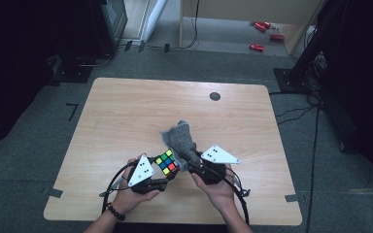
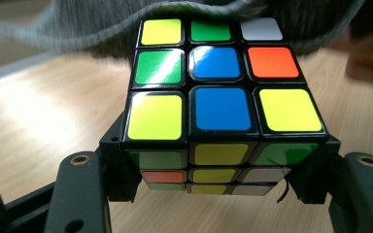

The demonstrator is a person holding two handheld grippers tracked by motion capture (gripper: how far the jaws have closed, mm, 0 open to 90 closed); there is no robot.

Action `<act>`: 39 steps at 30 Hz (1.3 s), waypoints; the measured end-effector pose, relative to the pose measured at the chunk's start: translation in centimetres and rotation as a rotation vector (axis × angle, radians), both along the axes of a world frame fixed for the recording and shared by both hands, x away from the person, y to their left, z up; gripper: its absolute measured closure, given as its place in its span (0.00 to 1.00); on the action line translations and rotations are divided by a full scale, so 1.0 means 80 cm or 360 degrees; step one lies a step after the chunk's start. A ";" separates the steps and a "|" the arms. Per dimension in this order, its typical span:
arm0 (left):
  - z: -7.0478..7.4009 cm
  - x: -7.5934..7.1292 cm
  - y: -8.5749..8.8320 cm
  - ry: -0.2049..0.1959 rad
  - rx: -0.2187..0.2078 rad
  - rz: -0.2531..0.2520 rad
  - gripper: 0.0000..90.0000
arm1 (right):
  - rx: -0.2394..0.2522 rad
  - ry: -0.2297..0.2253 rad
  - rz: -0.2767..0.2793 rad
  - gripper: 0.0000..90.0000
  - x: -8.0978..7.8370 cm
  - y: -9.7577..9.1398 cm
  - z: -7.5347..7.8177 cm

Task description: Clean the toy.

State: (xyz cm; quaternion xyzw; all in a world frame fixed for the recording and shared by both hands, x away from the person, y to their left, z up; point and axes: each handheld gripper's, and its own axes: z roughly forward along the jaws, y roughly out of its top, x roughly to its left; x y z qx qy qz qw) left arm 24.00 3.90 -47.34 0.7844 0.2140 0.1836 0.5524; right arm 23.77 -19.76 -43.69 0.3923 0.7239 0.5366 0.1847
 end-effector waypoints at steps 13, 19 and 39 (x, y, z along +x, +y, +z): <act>-0.001 0.004 0.007 0.0000 0.0033 0.0053 0.39 | -0.0165 0.0058 -0.0009 0.76 0.006 0.002 -0.018; -0.003 0.000 0.000 -0.0007 0.0053 0.0015 0.39 | 0.0004 -0.0125 0.0040 0.76 -0.010 -0.001 0.008; 0.001 -0.001 -0.001 0.0012 0.0034 -0.0036 0.39 | 0.0123 -0.0054 0.0100 0.76 -0.005 -0.009 0.001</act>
